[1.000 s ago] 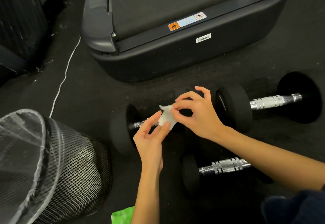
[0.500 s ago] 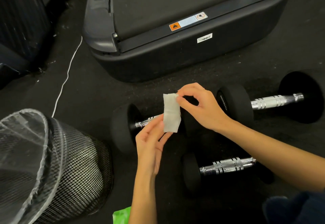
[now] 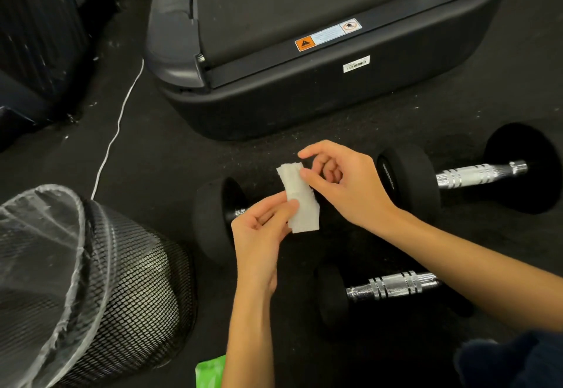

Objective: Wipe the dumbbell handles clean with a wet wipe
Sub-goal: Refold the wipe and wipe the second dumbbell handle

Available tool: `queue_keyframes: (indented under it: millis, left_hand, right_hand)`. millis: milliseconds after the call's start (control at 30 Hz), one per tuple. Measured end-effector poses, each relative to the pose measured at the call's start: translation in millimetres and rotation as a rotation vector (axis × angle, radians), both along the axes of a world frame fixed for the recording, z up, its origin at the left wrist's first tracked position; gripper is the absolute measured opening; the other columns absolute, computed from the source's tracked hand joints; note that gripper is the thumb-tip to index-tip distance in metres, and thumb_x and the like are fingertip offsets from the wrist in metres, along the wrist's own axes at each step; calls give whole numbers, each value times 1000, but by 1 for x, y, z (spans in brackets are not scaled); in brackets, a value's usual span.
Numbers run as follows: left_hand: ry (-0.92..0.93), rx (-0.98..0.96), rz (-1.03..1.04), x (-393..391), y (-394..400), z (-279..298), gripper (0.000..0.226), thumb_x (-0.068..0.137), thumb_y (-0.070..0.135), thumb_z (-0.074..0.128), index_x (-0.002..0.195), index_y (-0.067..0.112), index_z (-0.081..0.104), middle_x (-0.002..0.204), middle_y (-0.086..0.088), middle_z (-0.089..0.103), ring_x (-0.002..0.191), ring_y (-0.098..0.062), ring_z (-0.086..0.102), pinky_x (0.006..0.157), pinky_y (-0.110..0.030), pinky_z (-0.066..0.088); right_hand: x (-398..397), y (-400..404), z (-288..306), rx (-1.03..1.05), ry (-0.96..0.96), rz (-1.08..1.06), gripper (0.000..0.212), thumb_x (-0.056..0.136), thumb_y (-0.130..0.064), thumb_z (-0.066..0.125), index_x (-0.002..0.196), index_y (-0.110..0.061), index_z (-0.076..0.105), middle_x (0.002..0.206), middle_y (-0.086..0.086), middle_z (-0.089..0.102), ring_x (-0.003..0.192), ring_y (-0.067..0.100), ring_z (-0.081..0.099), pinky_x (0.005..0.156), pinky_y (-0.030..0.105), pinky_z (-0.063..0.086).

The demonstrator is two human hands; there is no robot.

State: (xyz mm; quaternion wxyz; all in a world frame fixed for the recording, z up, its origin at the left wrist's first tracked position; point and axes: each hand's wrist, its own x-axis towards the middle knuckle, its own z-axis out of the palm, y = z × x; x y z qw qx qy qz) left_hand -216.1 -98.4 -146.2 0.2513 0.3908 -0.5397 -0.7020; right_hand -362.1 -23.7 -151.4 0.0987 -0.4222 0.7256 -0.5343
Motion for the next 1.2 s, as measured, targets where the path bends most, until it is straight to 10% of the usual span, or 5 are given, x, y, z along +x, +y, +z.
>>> queue_keyframes:
  millis: [200, 433, 1000, 1200]
  left_hand:
    - [-11, -415, 100, -8, 10, -7, 23, 84, -2, 73, 105, 6, 74, 94, -6, 77, 91, -15, 73, 76, -20, 56]
    - [91, -360, 75, -7, 3, -9, 16, 86, 5, 74, 100, 12, 76, 100, -9, 76, 103, -26, 70, 93, -43, 54]
    - [75, 20, 217, -11, 3, 1, 17, 93, 10, 65, 108, 6, 68, 96, -2, 77, 97, -20, 73, 83, -37, 59]
    - [77, -220, 175, -5, -1, 1, 34, 90, 9, 70, 121, 21, 65, 96, -6, 76, 93, -17, 72, 78, -29, 55]
  right_hand:
    - [12, 5, 8, 77, -204, 91, 20, 74, -33, 81, 87, -18, 77, 75, -6, 74, 69, 2, 69, 67, 17, 56]
    - [8, 5, 4, -20, -447, 140, 13, 84, -14, 73, 93, -6, 77, 84, 5, 77, 80, 15, 74, 75, 36, 61]
    - [-1, 2, 6, 95, -662, -43, 10, 93, -22, 59, 97, -18, 67, 97, 0, 68, 96, 17, 65, 91, 43, 55]
    - [-6, 10, 5, -2, -477, 116, 38, 81, -16, 76, 117, -26, 64, 91, 3, 75, 87, 14, 72, 85, 36, 57]
